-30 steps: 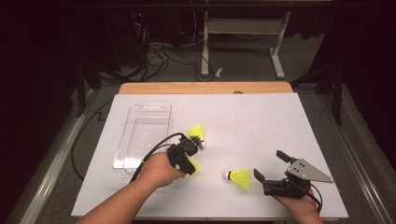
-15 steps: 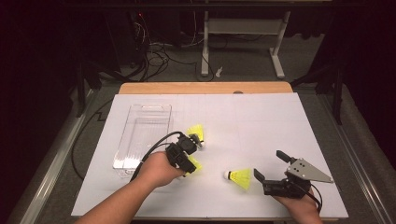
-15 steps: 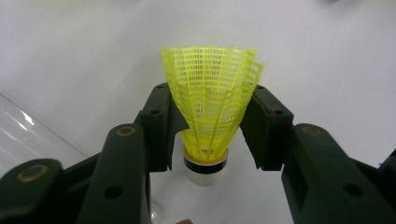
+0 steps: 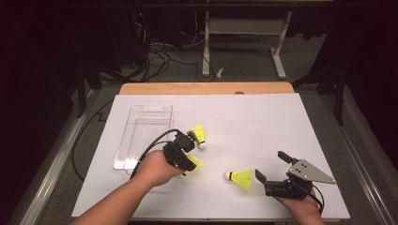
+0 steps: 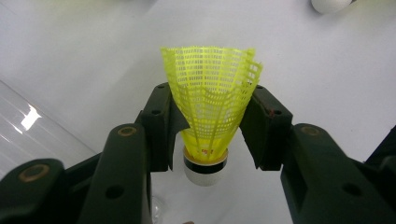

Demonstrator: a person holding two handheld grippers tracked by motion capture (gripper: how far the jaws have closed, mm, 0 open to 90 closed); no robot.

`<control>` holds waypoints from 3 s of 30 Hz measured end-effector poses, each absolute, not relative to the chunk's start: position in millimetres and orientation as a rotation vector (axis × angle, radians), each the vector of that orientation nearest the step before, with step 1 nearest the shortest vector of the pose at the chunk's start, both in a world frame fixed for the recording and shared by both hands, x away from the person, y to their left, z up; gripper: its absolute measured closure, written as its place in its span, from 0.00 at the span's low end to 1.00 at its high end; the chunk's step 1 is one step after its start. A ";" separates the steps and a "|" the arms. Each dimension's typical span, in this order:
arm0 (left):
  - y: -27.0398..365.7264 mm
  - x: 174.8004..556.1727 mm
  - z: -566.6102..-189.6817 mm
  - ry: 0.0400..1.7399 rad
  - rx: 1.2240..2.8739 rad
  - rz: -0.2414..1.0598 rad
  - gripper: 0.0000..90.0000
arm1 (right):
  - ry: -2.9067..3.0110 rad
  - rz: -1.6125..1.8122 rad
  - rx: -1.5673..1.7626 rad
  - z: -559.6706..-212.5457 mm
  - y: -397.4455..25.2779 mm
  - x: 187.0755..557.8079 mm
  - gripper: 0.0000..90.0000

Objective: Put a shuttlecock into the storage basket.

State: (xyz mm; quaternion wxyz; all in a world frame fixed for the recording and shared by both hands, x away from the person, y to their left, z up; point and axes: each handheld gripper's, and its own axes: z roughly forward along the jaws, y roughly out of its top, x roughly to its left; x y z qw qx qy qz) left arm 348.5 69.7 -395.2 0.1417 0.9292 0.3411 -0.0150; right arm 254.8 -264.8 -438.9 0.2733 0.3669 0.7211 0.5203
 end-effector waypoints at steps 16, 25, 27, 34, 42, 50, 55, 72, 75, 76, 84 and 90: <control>73.9 348.9 -387.6 0.978 2.644 -0.075 0.65 | 1.942 1.398 0.991 -439.2 -264.6 255.1 0.00; 75.2 350.6 -382.0 0.979 2.612 -0.093 0.65 | 1.940 1.399 0.989 -439.1 -265.2 255.1 0.01; 75.8 350.8 -380.6 0.980 2.605 -0.095 0.65 | 1.941 1.399 0.988 -439.1 -265.2 255.1 0.00; 76.7 351.3 -375.7 0.980 2.606 -0.097 0.65 | 1.940 1.399 0.987 -438.6 -264.9 254.8 0.01; 78.7 351.7 -366.9 0.981 2.607 -0.092 0.65 | 1.941 1.400 0.985 -438.5 -264.8 254.6 0.01; 80.3 351.5 -360.5 0.979 2.608 -0.079 0.66 | 1.941 1.400 0.983 -438.4 -264.8 254.6 0.01; 81.6 351.7 -354.3 0.979 2.599 -0.075 0.66 | 1.940 1.402 0.984 -438.3 -264.8 254.4 0.01; 81.5 352.9 -339.0 0.972 2.602 -0.061 0.66 | 1.941 1.401 0.983 -438.0 -264.6 253.9 0.01; 80.9 352.8 -336.1 0.966 2.613 -0.037 0.66 | 1.941 1.402 0.984 -438.3 -265.2 254.3 0.01; 81.5 352.8 -334.0 0.965 2.611 -0.037 0.66 | 1.941 1.401 0.986 -438.6 -265.3 254.5 0.01; 90.4 353.4 -325.0 0.988 2.600 -0.015 0.67 | 1.943 1.400 0.986 -438.8 -264.8 254.6 0.01; 104.1 352.1 -313.8 1.016 2.583 0.022 0.67 | 1.942 1.398 0.984 -438.3 -264.3 254.4 0.01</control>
